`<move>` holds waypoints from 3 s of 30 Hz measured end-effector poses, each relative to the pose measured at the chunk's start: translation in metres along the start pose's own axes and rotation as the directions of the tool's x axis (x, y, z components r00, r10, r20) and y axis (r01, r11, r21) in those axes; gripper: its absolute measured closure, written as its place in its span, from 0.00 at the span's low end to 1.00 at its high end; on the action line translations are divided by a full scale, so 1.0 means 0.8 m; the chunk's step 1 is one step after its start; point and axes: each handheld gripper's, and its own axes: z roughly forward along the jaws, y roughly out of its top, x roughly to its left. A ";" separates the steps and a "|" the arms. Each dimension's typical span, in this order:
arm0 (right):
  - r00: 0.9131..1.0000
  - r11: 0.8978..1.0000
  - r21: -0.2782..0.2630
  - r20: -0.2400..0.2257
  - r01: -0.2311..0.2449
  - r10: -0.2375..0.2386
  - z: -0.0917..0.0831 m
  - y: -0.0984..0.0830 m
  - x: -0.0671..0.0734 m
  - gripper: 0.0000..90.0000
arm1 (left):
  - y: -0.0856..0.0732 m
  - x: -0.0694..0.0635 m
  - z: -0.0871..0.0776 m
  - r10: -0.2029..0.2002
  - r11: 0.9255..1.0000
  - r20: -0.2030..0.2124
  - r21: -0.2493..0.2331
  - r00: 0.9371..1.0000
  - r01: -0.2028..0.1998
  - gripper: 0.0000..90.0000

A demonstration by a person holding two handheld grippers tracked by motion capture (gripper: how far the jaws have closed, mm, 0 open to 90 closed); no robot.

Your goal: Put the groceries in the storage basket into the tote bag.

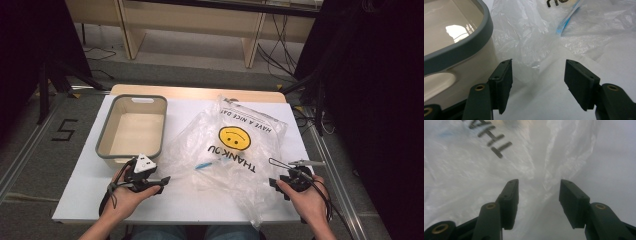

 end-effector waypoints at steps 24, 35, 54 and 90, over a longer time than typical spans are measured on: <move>0.980 0.988 0.116 0.156 0.106 -0.124 0.024 0.014 -0.041 1.00 | 0.008 -0.005 0.012 -0.012 1.000 0.023 0.021 1.000 0.011 0.39; 0.955 0.985 0.027 0.242 0.168 -0.170 0.044 0.045 -0.068 1.00 | 0.014 -0.016 0.019 -0.038 0.999 0.089 0.016 0.995 0.037 0.38; 0.965 0.967 -0.127 0.175 0.220 -0.197 0.039 0.053 -0.062 0.82 | 0.006 -0.029 0.037 0.010 0.997 0.097 0.072 0.995 -0.017 0.46; 0.975 0.951 -0.214 0.010 0.221 -0.224 -0.005 0.022 -0.016 0.53 | 0.002 -0.018 0.016 -0.028 0.999 0.034 0.023 0.999 0.028 0.43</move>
